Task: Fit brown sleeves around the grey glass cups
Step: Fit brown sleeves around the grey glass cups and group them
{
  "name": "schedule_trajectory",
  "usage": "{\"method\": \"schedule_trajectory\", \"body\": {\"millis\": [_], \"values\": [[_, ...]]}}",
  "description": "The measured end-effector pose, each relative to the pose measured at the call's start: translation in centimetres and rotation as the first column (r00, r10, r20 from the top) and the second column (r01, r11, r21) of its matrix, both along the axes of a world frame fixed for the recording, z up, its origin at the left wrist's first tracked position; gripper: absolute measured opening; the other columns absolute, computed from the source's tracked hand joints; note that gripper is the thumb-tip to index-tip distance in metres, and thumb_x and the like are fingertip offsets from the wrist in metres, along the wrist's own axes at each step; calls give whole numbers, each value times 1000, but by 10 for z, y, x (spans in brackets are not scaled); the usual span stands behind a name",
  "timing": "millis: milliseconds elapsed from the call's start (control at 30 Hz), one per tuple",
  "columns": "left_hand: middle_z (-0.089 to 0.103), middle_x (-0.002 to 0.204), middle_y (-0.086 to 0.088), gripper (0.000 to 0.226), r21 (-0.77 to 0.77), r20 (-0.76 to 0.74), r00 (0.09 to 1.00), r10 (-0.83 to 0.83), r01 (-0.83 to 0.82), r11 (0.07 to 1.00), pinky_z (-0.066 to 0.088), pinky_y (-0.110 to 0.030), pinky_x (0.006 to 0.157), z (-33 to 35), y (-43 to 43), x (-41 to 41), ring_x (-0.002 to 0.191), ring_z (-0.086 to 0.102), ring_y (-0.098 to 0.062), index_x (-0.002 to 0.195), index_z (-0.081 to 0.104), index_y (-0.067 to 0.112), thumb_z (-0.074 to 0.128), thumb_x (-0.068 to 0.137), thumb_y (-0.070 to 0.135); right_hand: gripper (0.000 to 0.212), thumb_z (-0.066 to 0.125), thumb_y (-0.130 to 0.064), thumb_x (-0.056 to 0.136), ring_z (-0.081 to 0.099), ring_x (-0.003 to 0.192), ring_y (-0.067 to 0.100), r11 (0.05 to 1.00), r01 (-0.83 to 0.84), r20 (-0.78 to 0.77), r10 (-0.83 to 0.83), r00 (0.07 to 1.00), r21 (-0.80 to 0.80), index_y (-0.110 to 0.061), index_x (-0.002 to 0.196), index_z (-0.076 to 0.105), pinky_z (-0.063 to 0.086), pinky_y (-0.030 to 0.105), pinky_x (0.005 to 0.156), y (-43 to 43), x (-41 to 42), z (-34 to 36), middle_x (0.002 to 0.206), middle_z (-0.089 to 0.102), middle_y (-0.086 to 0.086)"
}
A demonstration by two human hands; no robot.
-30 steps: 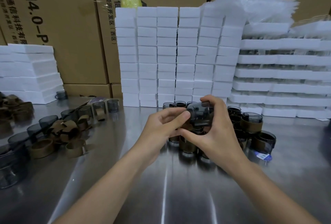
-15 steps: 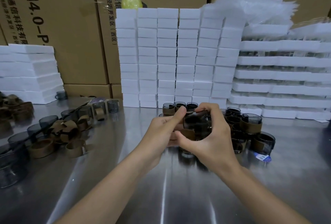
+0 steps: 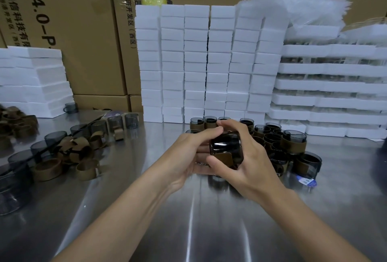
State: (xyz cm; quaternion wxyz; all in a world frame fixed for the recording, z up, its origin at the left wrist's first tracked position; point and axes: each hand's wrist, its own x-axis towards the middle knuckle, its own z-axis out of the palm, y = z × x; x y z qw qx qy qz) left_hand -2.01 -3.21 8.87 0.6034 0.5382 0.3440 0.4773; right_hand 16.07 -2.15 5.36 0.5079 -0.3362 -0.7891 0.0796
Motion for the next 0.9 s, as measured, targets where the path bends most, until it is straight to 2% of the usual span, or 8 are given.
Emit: {"method": "schedule_trajectory", "body": {"millis": [267,333,433,533,600,733,833,900], "values": [[82,112,-10,45,6,-50,999,-12,12,1000,64,-35,75,-3,1,2,101,80,-26,117,82,23,76,88,57,75,57,-64,93,73,108,16,1000,-11,139,15,990,-29,-26,156,44,59,46,90,-5,4,4,133,70,-13],[81,119,-10,47,-33,4,1000,-7,8,999,64,-37,81,-4,3,4,105,79,-25,124,80,24,75,91,57,75,58,-66,91,71,113,10,998,-3,129,11,992,-62,-37,158,40,57,44,95,-2,2,6,133,69,-18],[77,132,-10,47,-93,174,982,-69,86,992,61,-42,100,-7,5,11,119,76,-27,131,78,23,75,94,52,85,74,-62,84,64,130,5,990,-70,15,73,997,-124,-48,159,37,54,36,106,-1,3,10,139,65,-26],[78,127,-13,47,-199,333,935,-121,195,960,65,-38,88,-12,8,16,104,79,-28,126,80,17,69,99,53,77,84,-53,77,69,122,8,989,-82,-95,70,993,-121,-47,147,53,59,38,100,1,3,9,129,71,-23],[78,127,-15,60,-246,295,952,-75,152,957,65,-38,79,-18,11,16,96,80,-29,130,78,15,56,104,64,70,84,-60,76,70,119,8,989,-9,-110,-7,994,-147,-47,141,60,60,43,100,2,3,9,126,72,-22],[75,117,-12,80,-238,148,986,-71,105,966,63,-38,80,-23,13,12,89,77,-26,128,79,14,62,90,82,80,70,-88,69,63,115,-5,953,280,34,-277,960,-120,-54,140,56,57,39,98,2,0,12,124,68,-32],[79,118,-9,68,-277,223,973,-63,125,953,63,-34,77,-22,12,17,88,79,-22,124,82,15,60,96,73,94,68,-96,60,60,118,-6,936,319,15,-320,947,-149,-53,142,53,54,34,98,1,-4,12,127,66,-33],[79,118,-11,69,-307,281,959,-41,131,943,63,-34,77,-23,13,19,91,79,-22,121,83,13,54,100,72,90,72,-93,58,62,114,-7,935,296,7,-300,954,-197,-54,137,55,56,37,98,1,-5,12,122,66,-32]]}}
